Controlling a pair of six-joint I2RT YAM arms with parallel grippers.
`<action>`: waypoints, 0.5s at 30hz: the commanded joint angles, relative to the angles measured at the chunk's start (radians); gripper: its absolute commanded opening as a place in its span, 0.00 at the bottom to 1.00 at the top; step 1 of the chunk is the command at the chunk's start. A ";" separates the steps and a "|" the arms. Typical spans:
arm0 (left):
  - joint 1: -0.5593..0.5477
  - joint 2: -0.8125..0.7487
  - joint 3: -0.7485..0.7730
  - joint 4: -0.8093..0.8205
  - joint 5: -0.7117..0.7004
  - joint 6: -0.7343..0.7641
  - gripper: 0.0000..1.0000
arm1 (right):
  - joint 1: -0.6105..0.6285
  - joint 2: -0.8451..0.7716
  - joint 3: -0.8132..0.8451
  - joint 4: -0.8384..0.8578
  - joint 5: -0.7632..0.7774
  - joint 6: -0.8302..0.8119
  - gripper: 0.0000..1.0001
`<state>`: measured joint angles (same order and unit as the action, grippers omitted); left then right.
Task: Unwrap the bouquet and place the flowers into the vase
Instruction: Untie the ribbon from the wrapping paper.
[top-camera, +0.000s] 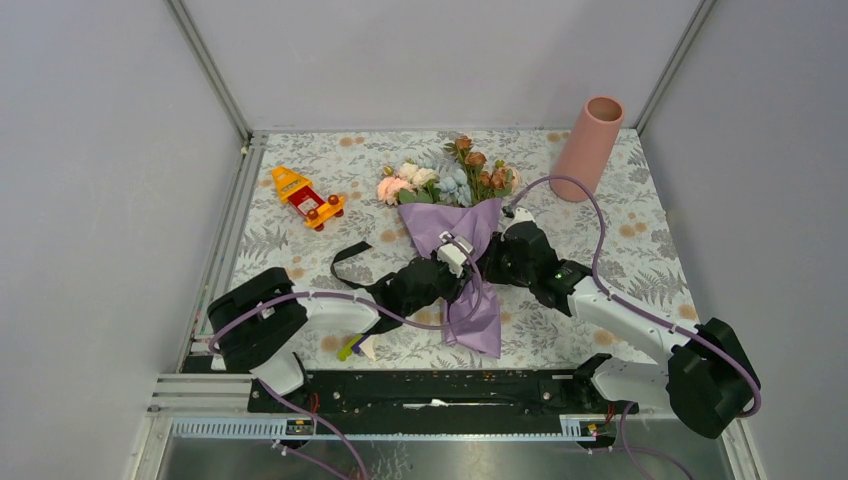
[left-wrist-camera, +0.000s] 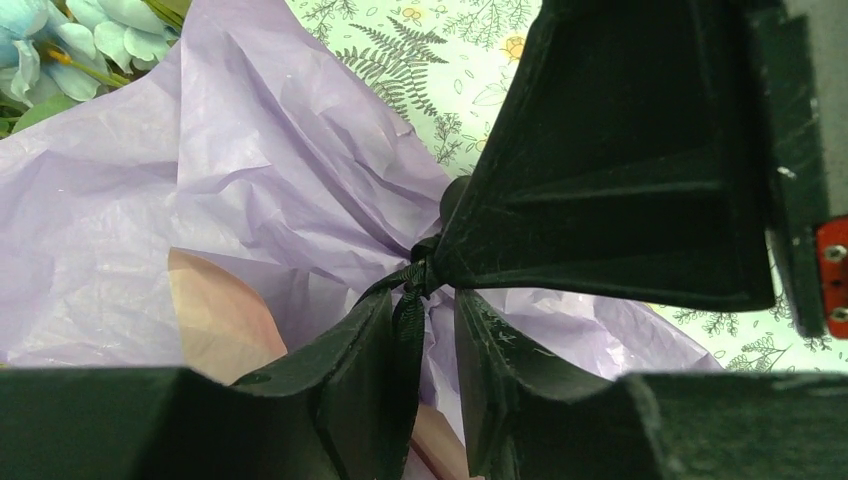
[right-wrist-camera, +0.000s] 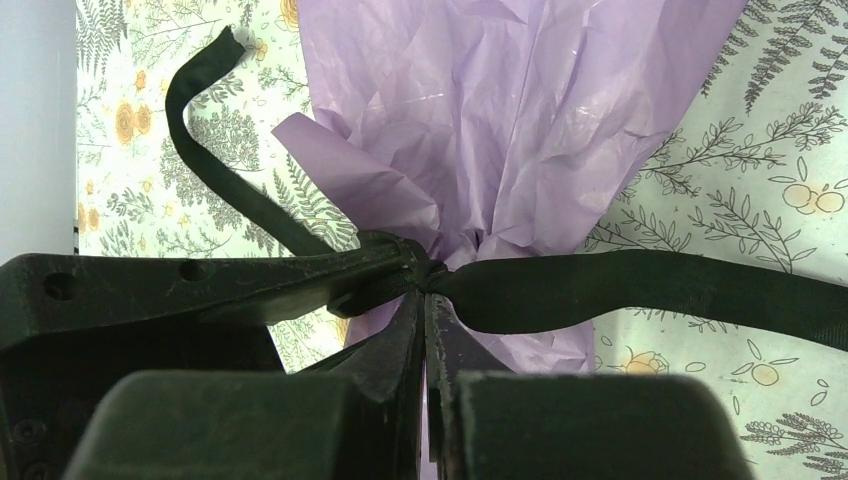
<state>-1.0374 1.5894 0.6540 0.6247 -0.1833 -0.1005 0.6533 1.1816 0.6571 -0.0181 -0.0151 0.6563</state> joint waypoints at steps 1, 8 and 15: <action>-0.009 0.005 0.043 0.068 -0.059 0.018 0.36 | -0.007 -0.004 0.052 0.023 -0.022 0.012 0.00; -0.015 0.037 0.074 0.080 -0.062 0.035 0.37 | -0.006 -0.005 0.051 0.024 -0.026 0.014 0.00; -0.021 0.036 0.079 0.089 -0.079 0.068 0.05 | -0.007 -0.004 0.042 0.026 -0.012 0.011 0.00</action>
<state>-1.0531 1.6260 0.6918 0.6273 -0.2241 -0.0631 0.6464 1.1816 0.6590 -0.0170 -0.0193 0.6609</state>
